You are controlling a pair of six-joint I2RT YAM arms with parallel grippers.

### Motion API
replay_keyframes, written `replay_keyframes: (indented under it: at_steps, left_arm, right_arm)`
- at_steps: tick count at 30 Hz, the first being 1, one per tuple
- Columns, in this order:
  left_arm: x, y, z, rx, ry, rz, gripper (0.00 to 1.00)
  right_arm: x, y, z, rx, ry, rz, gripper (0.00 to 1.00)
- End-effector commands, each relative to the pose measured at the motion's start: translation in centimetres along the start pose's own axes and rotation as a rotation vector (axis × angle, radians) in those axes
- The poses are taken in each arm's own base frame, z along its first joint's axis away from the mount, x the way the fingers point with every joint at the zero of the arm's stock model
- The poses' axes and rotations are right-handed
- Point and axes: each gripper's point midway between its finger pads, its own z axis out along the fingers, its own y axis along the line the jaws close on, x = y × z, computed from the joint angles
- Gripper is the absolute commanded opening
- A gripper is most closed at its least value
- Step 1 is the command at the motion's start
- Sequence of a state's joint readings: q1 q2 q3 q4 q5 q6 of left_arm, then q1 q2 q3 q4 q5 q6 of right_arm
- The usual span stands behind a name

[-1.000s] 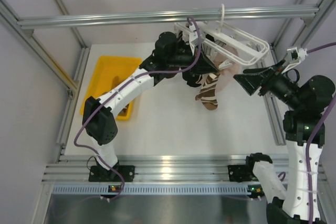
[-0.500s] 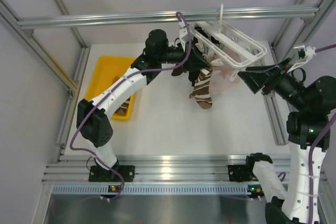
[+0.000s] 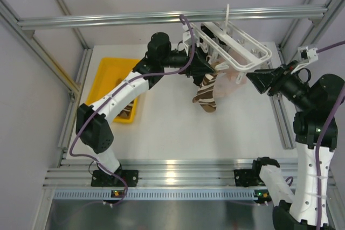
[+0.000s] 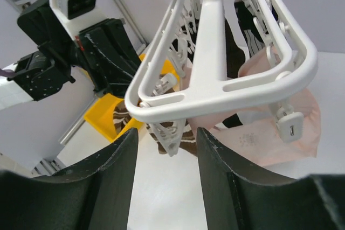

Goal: Clip the socks to the hanger
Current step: Clamp the sock onto the hanger.

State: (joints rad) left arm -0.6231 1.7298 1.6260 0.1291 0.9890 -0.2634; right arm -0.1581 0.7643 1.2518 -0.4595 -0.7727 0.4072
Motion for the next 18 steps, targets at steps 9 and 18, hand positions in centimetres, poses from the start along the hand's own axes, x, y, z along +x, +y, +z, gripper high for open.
replay_keyframes:
  at_steps: [9,18]
  left_arm:
    - [-2.4,-2.6,-1.2,0.035,-0.046,0.078,0.08]
    - [-2.6,-2.6,-1.2,0.037,-0.052,0.081,0.09]
  right_arm:
    - [0.6,-0.2,1.6,-0.121,-0.032,0.017,0.57]
    - [1.1,0.8,2.5,-0.214,-0.02,0.081,0.63]
